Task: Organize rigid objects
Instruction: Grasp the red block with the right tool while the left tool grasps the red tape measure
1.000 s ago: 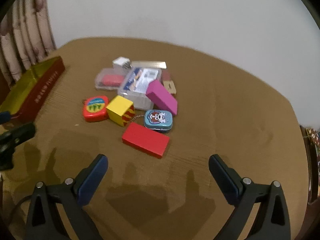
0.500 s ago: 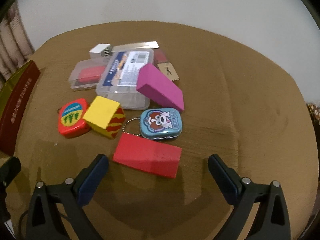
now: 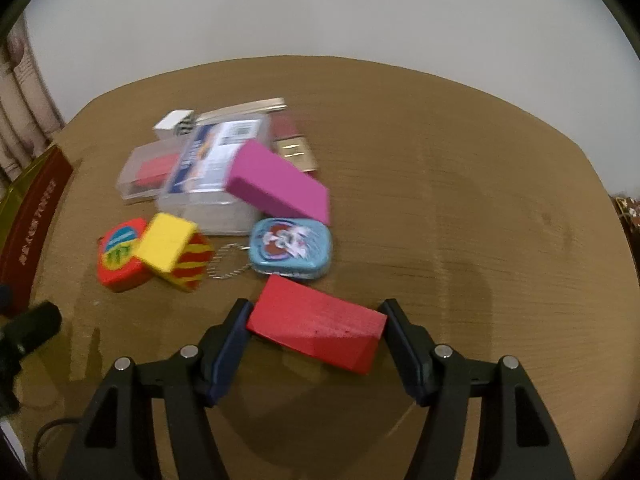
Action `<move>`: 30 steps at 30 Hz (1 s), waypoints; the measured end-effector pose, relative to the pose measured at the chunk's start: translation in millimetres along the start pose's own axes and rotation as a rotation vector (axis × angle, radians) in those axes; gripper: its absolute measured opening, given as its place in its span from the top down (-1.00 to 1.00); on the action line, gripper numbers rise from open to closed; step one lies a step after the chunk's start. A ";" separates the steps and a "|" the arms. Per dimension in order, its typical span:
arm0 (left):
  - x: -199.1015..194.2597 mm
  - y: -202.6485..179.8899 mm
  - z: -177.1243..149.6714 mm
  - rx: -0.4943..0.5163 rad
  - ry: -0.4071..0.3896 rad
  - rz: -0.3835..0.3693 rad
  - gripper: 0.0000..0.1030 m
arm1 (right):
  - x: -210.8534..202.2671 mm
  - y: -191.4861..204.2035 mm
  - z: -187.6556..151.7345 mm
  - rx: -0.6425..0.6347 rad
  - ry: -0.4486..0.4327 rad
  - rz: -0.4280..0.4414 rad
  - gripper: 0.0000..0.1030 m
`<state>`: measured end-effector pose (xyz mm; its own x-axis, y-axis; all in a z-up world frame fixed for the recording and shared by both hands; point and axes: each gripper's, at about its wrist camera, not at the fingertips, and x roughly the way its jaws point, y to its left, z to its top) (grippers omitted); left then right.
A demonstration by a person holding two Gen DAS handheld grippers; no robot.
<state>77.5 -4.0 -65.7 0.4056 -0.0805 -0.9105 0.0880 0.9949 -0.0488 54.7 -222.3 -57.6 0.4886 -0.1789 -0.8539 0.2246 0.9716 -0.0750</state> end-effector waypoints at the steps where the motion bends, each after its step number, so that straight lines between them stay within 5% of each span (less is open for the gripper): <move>1: 1.8 -2.3 4.4 -0.008 0.010 -0.009 -0.95 | 1.4 -8.5 1.3 0.012 -0.004 -0.017 -0.31; 14: 44.0 -13.3 52.0 -0.217 0.225 -0.118 -0.75 | 1.0 -30.4 -15.4 0.033 -0.117 -0.033 -0.32; 26: 68.5 -29.5 60.7 -0.235 0.246 0.015 -0.40 | -3.8 -43.8 -29.6 0.034 -0.124 -0.032 -0.34; 30: 66.7 -42.8 57.7 -0.168 0.214 0.094 -0.11 | -4.3 -40.3 -23.2 0.034 -0.122 -0.031 -0.34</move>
<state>153.3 -55.4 -100.7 0.2023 0.0089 -0.9793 -0.0996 0.9950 -0.0115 23.9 -257.1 -62.8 0.5799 -0.2283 -0.7820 0.2688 0.9598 -0.0809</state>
